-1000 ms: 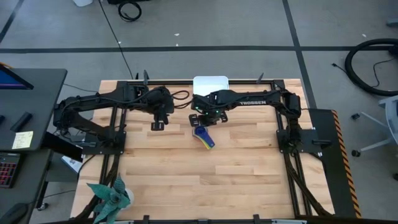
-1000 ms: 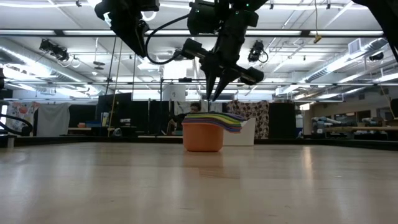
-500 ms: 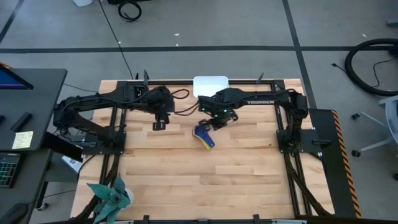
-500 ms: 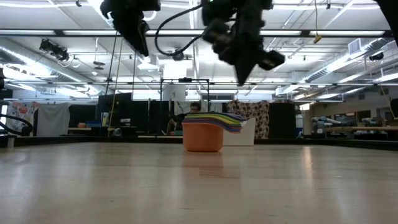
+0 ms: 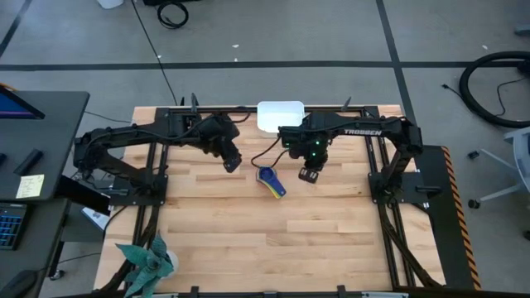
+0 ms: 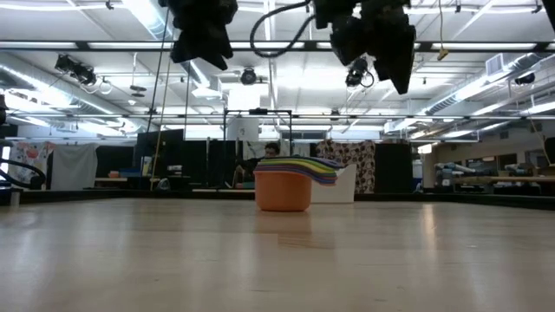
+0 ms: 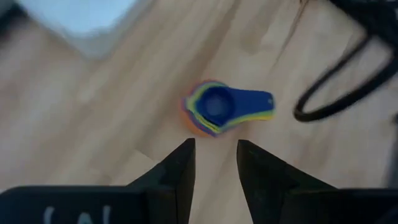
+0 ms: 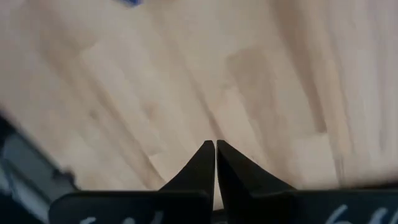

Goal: Nest measuring cups in basket
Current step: Put the nested measuring cups into the white bin

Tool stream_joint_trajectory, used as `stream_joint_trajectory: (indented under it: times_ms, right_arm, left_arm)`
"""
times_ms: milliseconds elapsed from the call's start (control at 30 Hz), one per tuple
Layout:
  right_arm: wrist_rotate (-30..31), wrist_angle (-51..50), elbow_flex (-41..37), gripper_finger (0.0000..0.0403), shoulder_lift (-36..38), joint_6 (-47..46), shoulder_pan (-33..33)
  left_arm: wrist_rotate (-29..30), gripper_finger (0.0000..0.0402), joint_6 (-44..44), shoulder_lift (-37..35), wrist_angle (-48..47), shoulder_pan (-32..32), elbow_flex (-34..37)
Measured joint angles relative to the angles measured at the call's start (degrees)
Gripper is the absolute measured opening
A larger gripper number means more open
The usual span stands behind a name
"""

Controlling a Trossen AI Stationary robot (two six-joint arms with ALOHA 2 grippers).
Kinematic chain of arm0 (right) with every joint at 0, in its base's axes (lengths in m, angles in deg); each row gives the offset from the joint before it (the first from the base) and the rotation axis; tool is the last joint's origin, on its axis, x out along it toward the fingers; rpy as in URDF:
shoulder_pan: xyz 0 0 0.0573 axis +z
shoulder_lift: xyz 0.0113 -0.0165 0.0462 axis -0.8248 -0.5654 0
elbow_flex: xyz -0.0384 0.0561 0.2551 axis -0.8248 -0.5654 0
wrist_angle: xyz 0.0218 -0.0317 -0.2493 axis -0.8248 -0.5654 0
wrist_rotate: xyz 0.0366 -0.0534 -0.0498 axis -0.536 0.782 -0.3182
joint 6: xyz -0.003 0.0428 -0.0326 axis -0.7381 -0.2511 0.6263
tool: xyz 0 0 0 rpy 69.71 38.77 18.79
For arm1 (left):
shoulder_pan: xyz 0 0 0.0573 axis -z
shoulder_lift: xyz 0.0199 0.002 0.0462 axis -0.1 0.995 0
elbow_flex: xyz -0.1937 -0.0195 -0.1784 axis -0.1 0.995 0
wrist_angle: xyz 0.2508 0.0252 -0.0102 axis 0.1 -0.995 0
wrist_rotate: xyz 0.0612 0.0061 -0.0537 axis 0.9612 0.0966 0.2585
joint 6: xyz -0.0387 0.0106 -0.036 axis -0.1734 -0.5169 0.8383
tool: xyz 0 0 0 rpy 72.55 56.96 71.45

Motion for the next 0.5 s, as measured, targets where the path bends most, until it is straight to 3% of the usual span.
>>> stream_joint_trajectory:
  times_ms: [133, 333, 500]
  right_arm:
    - [-5.78, 1.38, -0.52, 0.0022, -0.17, 12.98, 0.13]
    - [-8.24, 1.42, -2.14, 0.0006, -0.11, 19.04, 0.09]
    - [-18.87, -0.46, -2.34, 0.0005, -0.11, 26.6, 0.17]
  left_arm:
    - [-1.07, 0.0123, 9.97, 0.51, -0.77, 2.23, -0.05]
    - [-1.05, 0.012, 17.46, 2.98, -2.07, 7.72, 0.04]
    - [-3.02, 0.0087, 21.36, 6.29, 1.78, 11.9, 0.04]
